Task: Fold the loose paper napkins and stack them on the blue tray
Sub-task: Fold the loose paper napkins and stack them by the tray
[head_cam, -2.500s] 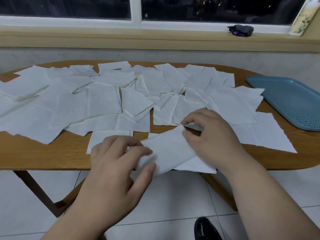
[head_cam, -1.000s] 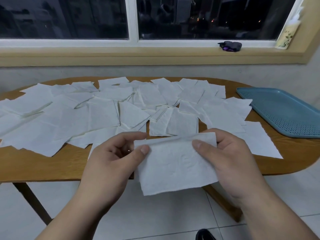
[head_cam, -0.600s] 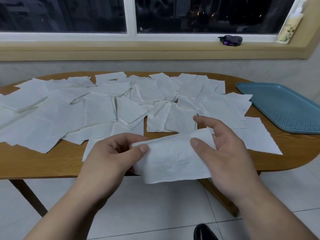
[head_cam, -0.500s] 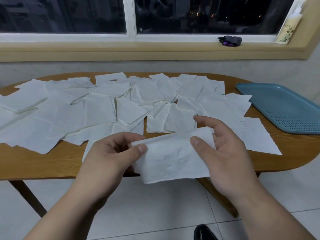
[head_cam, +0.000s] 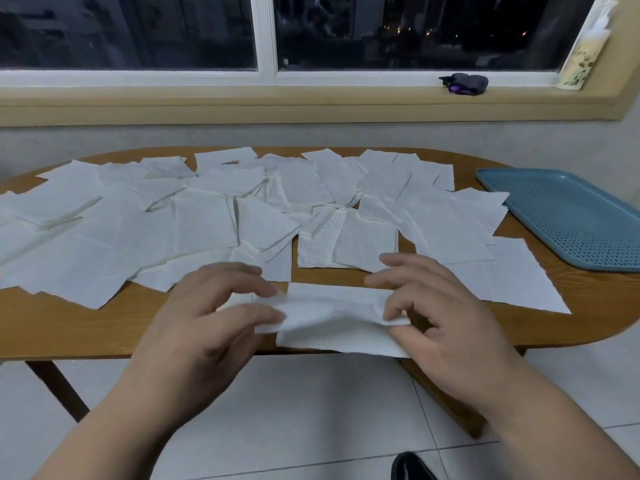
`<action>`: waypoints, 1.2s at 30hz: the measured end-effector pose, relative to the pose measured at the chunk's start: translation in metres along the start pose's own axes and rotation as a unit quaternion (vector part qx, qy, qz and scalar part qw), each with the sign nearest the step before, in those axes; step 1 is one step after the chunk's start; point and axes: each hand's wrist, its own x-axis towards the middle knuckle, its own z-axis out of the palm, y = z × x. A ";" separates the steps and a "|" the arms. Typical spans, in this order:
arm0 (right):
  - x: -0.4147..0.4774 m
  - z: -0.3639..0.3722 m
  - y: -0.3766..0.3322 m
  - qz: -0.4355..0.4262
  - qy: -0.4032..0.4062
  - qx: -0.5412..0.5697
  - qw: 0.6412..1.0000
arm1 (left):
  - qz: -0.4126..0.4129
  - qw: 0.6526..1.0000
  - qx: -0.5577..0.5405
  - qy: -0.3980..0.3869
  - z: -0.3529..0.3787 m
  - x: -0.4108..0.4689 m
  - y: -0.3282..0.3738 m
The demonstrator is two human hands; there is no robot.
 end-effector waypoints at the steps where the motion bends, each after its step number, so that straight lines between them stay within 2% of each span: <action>1: -0.003 -0.002 0.001 0.006 -0.027 -0.003 1.000 | 0.009 1.000 -0.006 -0.027 0.000 -0.004 -0.001; 5: -0.012 -0.008 0.006 0.033 -0.121 -0.002 0.992 | 0.019 0.990 -0.054 -0.131 0.001 -0.018 -0.005; 9: -0.014 -0.010 0.007 0.059 -0.164 0.022 0.984 | -0.034 0.984 -0.079 -0.158 -0.005 -0.021 -0.001; 13: -0.014 -0.009 0.003 0.078 -0.181 0.046 0.979 | -0.041 0.983 -0.071 -0.163 -0.006 -0.019 0.002; 15: -0.014 -0.008 0.002 0.092 -0.171 0.058 0.979 | -0.048 0.984 -0.069 -0.158 -0.003 -0.020 0.002; 17: -0.012 -0.006 0.002 0.101 -0.125 0.047 0.986 | -0.058 0.986 -0.059 -0.146 0.001 -0.020 0.003; 20: -0.007 0.002 -0.001 0.134 -0.057 -0.032 0.989 | -0.072 0.989 -0.041 -0.119 0.010 -0.019 0.003; 25: 0.000 0.013 -0.004 0.200 -0.087 -0.122 0.968 | -0.106 0.991 -0.016 -0.076 0.021 -0.016 0.005; 29: 0.004 0.013 -0.007 0.227 -0.087 -0.123 0.962 | -0.111 0.990 -0.009 -0.082 0.022 -0.015 0.002; 36: 0.009 0.013 -0.009 0.248 -0.084 -0.112 0.958 | -0.172 0.979 0.044 -0.103 0.020 -0.009 0.004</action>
